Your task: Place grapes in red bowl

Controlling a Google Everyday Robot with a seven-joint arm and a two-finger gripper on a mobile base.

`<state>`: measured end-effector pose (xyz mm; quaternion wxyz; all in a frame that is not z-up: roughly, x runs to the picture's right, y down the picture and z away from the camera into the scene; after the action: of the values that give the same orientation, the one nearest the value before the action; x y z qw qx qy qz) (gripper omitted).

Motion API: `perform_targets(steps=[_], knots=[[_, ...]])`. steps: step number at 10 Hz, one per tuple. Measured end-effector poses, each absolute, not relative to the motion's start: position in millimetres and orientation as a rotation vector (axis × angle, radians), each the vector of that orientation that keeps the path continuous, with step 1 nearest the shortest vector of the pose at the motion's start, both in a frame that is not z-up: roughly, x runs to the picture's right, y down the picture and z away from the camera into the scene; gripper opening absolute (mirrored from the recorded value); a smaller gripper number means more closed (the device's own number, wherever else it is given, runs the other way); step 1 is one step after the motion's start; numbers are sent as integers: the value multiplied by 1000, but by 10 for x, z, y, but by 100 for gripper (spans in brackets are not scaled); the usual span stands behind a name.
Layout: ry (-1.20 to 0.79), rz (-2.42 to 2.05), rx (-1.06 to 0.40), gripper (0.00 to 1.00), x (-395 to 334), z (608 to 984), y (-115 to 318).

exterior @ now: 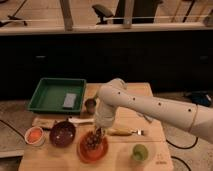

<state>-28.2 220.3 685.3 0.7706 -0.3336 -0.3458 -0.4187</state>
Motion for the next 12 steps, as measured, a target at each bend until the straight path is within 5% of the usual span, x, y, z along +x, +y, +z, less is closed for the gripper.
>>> perform_targets(steps=[12], knots=[[-776, -962, -714, 1, -296, 6833, 2230]])
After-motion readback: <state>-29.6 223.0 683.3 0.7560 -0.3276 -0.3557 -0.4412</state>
